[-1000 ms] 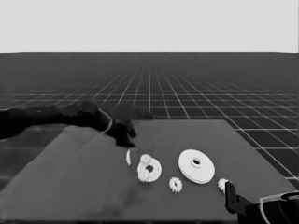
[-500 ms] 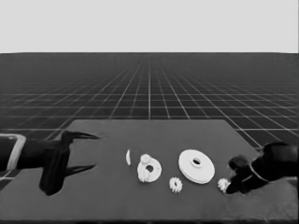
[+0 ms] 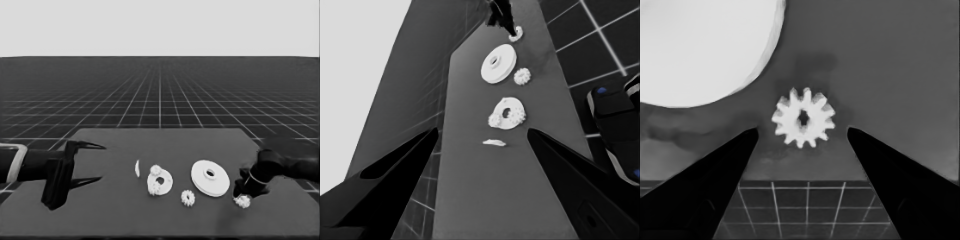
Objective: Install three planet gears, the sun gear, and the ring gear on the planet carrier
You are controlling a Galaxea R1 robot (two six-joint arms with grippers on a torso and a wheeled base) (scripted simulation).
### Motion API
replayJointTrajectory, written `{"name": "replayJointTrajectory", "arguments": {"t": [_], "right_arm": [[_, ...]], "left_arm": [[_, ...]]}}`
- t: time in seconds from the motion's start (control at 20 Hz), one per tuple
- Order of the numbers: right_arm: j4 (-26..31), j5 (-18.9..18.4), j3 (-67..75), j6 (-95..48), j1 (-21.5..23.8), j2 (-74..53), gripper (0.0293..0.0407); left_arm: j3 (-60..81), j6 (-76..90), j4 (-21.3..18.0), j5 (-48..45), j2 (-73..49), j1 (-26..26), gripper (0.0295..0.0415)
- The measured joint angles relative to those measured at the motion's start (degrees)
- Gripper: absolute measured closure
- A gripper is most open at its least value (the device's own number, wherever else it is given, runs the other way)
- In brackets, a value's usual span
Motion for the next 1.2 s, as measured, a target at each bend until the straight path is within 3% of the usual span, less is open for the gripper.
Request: {"name": "replayJointTrajectory", "arguments": {"t": [0.15, 0.4, 0.5, 0.9, 0.95, 1.05, 1.2], "right_arm": [[-2.52, 2.54, -3.06, -0.35, -3.60, 1.79, 0.0315], [-3.06, 3.16, -3.86, -0.45, -4.34, 2.24, 0.0315], [-3.09, 3.18, -3.90, -0.46, -4.37, 2.26, 0.0386], [-3.11, 3.20, -3.92, -0.46, -4.35, 2.26, 0.0388], [0.50, -0.54, 0.44, 0.22, 0.25, -0.12, 0.0388], [4.82, -4.11, 3.22, 0.47, 6.17, -1.85, 0.0388], [6.84, -5.63, 3.84, 0.46, 8.73, -2.25, 0.0388]], "left_arm": [[0.00, 0.00, 0.00, 0.00, 0.00, 0.00, 0.0326], [0.00, 0.00, 0.00, 0.00, 0.00, 0.00, 0.0326], [0.00, 0.00, 0.00, 0.00, 0.00, 0.00, 0.0326], [0.00, 0.00, 0.00, 0.00, 0.00, 0.00, 0.0326], [0.00, 0.00, 0.00, 0.00, 0.00, 0.00, 0.0326], [0.00, 0.00, 0.00, 0.00, 0.00, 0.00, 0.0326], [0.00, 0.00, 0.00, 0.00, 0.00, 0.00, 0.0326]]}}
